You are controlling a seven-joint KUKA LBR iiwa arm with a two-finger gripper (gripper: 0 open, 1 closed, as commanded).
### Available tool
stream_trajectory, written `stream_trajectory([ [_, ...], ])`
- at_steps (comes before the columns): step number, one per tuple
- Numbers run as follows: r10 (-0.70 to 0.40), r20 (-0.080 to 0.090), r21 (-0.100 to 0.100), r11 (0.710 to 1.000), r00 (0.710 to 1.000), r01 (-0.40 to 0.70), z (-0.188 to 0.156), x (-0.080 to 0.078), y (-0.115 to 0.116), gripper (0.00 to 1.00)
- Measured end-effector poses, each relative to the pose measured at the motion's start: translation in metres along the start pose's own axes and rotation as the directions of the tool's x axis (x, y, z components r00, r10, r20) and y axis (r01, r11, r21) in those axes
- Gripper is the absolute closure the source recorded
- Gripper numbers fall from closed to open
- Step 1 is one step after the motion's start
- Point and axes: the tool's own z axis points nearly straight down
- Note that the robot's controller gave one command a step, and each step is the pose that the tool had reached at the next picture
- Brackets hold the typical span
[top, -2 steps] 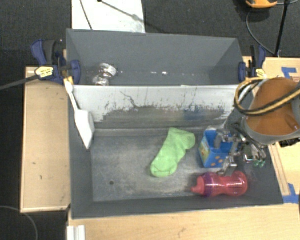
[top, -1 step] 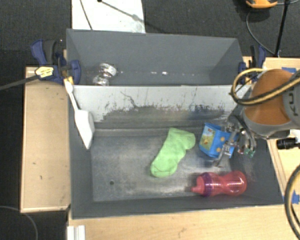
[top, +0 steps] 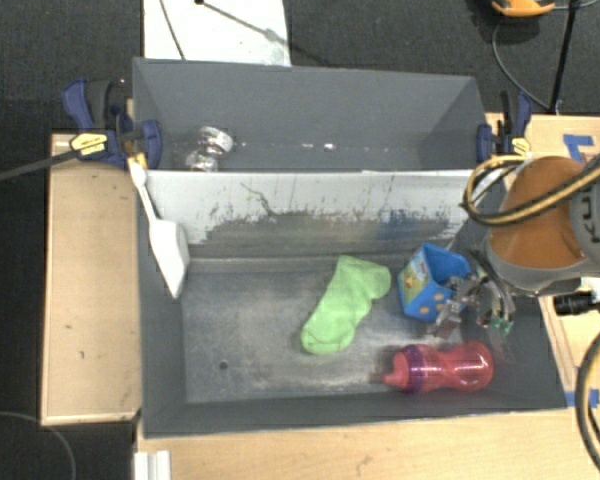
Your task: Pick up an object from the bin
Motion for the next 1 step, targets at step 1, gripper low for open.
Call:
stream_trajectory([
  [1,-0.001,0.001,0.000,1.000,1.000,0.001,-0.0003,-0.0004,0.0002,1.00],
])
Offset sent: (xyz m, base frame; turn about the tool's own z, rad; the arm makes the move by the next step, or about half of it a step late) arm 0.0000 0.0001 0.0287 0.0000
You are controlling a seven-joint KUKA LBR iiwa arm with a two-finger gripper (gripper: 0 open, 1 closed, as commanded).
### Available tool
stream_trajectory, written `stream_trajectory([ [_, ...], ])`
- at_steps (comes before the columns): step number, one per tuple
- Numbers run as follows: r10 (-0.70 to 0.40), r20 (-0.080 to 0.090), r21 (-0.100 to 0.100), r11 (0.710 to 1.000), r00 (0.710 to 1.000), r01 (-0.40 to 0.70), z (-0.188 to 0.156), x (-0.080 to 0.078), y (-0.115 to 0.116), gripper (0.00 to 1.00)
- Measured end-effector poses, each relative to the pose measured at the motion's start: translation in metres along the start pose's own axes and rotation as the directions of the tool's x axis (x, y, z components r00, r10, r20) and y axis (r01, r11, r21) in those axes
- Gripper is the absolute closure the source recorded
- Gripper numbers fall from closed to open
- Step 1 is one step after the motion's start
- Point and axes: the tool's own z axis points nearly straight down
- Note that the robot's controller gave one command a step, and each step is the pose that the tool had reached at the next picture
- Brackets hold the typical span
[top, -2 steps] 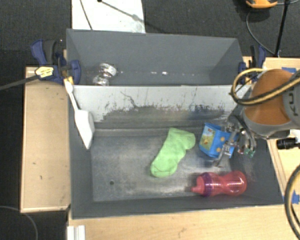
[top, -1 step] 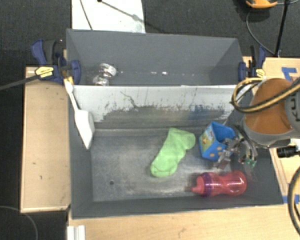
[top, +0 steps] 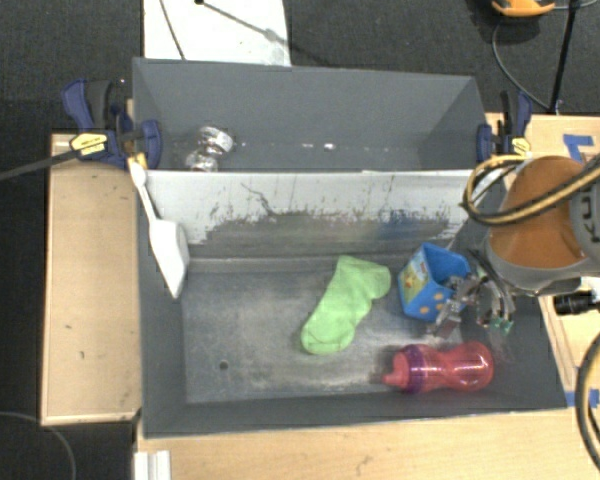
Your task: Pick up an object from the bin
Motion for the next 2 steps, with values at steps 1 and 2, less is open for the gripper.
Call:
stream_trajectory([
  [1,-0.001,0.001,0.000,1.000,1.000,0.001,-0.003,0.001,0.000,1.00],
  [2,-0.001,0.010,0.001,1.000,1.000,0.001,-0.016,0.002,0.000,1.00],
])
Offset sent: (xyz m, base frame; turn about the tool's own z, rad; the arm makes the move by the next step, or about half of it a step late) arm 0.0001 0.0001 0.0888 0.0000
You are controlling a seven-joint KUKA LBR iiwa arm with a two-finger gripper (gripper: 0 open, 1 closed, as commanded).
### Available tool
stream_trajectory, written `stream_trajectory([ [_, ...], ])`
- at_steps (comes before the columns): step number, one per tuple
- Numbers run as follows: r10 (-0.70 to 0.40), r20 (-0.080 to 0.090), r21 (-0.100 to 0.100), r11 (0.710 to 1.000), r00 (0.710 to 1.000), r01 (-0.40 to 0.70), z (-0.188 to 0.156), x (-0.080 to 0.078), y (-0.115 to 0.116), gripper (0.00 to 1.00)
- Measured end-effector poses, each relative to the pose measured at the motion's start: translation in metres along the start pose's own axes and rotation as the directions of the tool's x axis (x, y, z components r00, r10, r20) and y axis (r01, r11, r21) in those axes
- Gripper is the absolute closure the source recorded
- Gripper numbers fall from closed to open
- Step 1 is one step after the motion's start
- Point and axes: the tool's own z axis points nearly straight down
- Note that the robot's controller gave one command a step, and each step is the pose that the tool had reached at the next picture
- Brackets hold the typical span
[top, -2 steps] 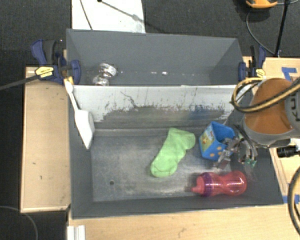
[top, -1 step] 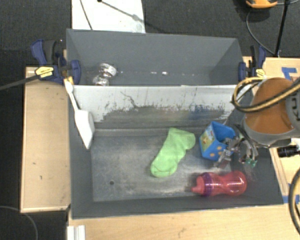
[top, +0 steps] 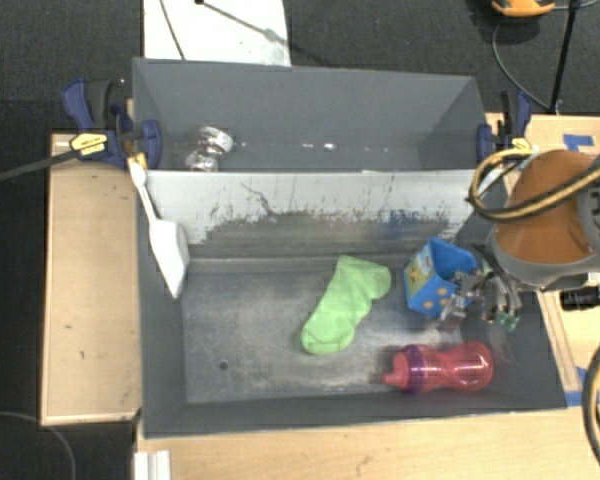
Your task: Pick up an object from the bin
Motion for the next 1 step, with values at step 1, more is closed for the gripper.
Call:
stream_trajectory([
  [1,0.002,0.012,0.000,1.000,1.000,-0.002,-0.0226,-0.0015,-0.0004,1.00],
])
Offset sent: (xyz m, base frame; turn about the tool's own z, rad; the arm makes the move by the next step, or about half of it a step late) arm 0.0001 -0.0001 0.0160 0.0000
